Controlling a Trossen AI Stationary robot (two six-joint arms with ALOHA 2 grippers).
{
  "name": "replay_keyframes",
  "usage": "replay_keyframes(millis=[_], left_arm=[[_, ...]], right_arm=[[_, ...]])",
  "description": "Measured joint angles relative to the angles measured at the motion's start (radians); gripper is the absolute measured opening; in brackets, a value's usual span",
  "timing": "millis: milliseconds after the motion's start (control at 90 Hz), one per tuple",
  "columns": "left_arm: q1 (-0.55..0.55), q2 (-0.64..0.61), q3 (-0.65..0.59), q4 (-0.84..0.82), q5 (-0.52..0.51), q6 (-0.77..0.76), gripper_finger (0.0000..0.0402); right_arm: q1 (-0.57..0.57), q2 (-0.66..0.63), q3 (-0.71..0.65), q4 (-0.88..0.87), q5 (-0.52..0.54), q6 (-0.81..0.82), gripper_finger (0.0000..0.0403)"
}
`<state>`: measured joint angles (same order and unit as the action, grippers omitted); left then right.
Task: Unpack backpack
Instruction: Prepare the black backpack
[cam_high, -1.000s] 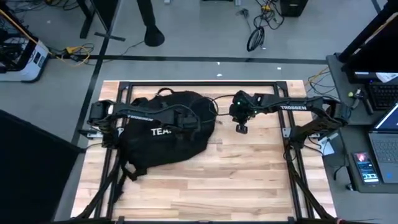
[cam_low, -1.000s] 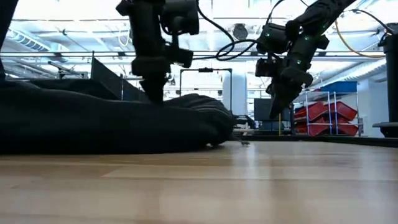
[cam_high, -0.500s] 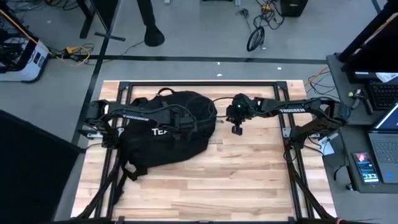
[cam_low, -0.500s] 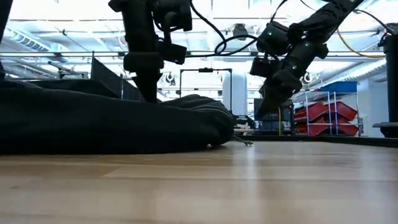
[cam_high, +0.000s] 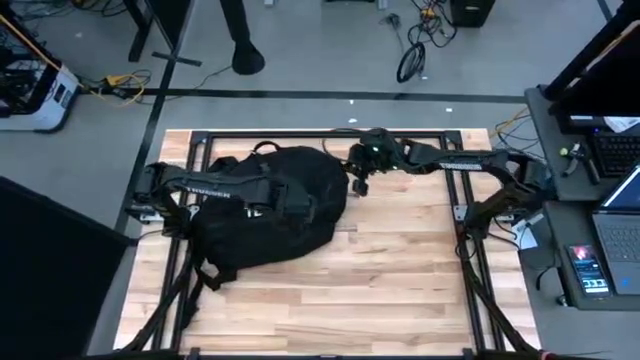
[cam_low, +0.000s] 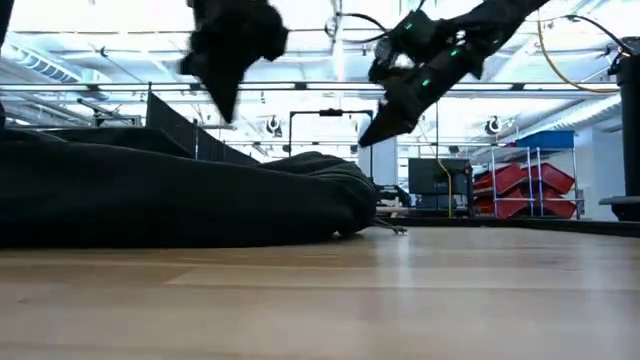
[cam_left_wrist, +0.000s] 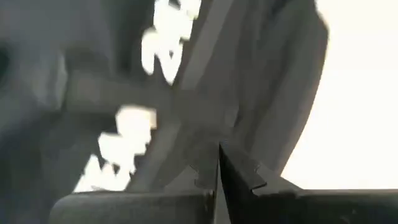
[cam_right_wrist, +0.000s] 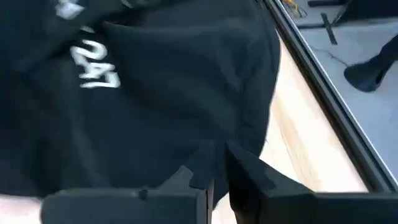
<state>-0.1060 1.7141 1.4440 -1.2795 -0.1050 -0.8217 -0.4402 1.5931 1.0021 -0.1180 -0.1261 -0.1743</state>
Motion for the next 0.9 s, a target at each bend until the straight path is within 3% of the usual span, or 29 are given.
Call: replay_keyframes(millis=[233, 444, 556, 900], left_arm=[[-0.146, 0.000, -0.224, 0.184, -0.010, -0.327, 0.0000], [-0.143, 0.000, -0.391, 0.320, -0.163, -0.426, 0.0000], [-0.075, -0.002, -0.431, 0.316, -0.213, -0.353, 0.0000], [0.179, 0.000, -0.435, 0.512, -0.326, 0.121, 0.0000]], right_arm=[[-0.035, 0.199, 0.123, -0.045, -0.002, -0.091, 0.0022], [-0.013, 0.209, 0.122, -0.281, -0.059, -0.142, 0.0015], [0.022, 0.168, 0.078, -0.354, -0.149, -0.115, 0.0003], [0.298, 0.095, -0.043, -0.330, -0.232, -0.036, 0.0001]])
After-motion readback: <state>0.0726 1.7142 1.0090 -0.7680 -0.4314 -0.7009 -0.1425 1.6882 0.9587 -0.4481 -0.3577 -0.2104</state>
